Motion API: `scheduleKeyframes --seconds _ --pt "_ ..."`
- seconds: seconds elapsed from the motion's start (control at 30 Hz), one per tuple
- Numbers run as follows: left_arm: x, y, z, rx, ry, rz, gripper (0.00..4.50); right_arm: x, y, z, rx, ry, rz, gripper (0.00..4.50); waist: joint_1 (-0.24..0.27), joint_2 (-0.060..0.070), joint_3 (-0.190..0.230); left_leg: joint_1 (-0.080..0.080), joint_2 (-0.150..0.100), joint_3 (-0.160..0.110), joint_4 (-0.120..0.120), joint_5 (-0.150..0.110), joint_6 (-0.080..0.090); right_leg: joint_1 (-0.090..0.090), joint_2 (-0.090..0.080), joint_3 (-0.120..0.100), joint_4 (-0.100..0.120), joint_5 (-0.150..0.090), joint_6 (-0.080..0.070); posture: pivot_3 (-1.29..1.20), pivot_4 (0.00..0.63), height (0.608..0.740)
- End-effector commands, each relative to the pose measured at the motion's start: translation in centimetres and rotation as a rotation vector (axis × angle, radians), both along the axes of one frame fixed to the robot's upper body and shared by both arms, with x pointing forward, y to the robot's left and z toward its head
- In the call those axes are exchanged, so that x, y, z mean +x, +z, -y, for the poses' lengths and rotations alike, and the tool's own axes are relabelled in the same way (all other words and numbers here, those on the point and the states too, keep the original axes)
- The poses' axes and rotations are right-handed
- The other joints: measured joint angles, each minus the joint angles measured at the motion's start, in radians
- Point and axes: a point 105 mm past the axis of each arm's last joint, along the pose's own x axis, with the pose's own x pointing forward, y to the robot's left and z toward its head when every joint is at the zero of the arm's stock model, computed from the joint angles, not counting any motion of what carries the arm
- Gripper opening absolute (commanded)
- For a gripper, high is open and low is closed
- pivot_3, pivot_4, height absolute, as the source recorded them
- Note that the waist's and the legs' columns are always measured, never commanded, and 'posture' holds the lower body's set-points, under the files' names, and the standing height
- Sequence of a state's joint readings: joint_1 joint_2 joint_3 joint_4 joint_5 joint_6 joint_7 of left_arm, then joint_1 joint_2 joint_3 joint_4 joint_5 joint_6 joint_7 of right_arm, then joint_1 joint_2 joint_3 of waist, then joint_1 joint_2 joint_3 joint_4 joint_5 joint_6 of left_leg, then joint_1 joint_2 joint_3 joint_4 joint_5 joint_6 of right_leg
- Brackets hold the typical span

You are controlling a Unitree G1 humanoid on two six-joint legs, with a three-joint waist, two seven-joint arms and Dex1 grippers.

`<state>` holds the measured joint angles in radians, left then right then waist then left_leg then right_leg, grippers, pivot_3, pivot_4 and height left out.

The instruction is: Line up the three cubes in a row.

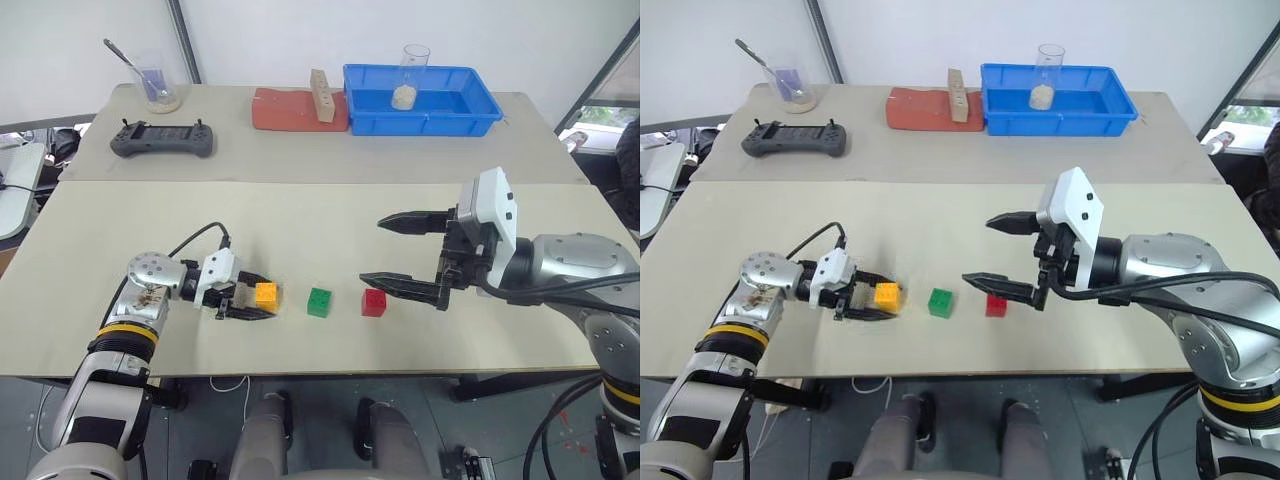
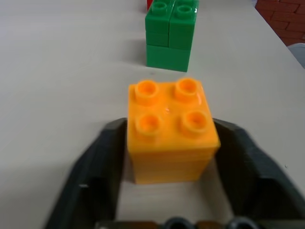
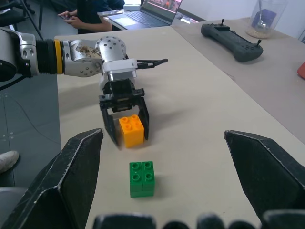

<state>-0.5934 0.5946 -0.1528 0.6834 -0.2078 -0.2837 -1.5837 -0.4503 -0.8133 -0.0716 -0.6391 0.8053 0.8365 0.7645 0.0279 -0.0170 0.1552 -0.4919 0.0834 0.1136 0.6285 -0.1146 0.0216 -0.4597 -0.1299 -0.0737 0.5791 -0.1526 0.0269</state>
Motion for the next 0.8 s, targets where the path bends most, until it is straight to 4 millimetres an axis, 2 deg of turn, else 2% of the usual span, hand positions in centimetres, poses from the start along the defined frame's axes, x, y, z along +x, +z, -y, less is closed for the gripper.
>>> scheduleKeyframes --seconds 0.03,0.13,0.3,0.43,0.53,0.6,0.8 --pt "0.3 0.7 0.0 0.004 -0.01 0.024 4.45 0.0 0.8 0.6 0.003 -0.015 0.055 4.5 0.0 0.0 0.0 0.0 0.0 0.0 0.0 0.0 0.0 0.0 0.0 0.0 0.0 0.0 0.0 0.0 0.15 0.74" --pt "0.5 1.6 -0.7 0.016 0.013 0.047 4.45 0.6 0.0 2.1 -0.01 -0.071 0.05 4.5 0.003 0.0 0.0 0.0 0.0 0.0 0.001 0.0 0.0 0.001 0.0 0.0 0.0 0.0 0.0 0.0 0.15 0.74" --pt "0.5 4.7 -2.6 0.024 0.11 0.066 4.45 1.2 -1.6 5.6 -0.063 -0.184 0.046 4.5 0.009 0.0 0.0 0.0 0.0 0.0 0.002 0.0 0.0 0.0 0.0 0.0 0.001 0.0 0.0 0.0 0.15 0.74" --pt "0.4 7.6 -5.2 0.057 0.288 0.106 4.45 1.0 -2.8 9.0 -0.116 -0.29 0.036 4.5 0.009 0.0 0.0 0.001 0.0 0.0 0.001 0.0 0.0 0.001 0.0 0.0 0.001 0.0 0.0 0.0 0.15 0.74" --pt "1.1 9.3 -6.8 0.051 0.416 0.154 4.45 0.9 -3.6 10.5 -0.131 -0.337 0.022 4.5 0.01 0.0 0.0 0.001 0.0 0.0 0.001 0.0 0.0 0.001 0.0 0.0 0.001 0.0 0.0 0.0 0.15 0.74" --pt "1.8 10.2 -7.7 0.038 0.495 0.183 4.45 1.0 -4.1 11.1 -0.134 -0.365 0.012 4.5 0.012 0.0 0.0 0.002 0.0 0.0 0.001 0.0 0.0 0.001 0.0 0.0 0.001 0.0 0.0 0.0 0.15 0.74" --pt "1.9 9.7 -7.5 0.032 0.509 0.182 4.45 1.6 -4.5 11.0 -0.127 -0.371 0.016 4.5 0.012 0.0 0.0 0.001 0.0 0.0 0.001 0.0 0.0 0.001 0.0 0.0 0.001 0.0 0.0 0.0 0.15 0.74"
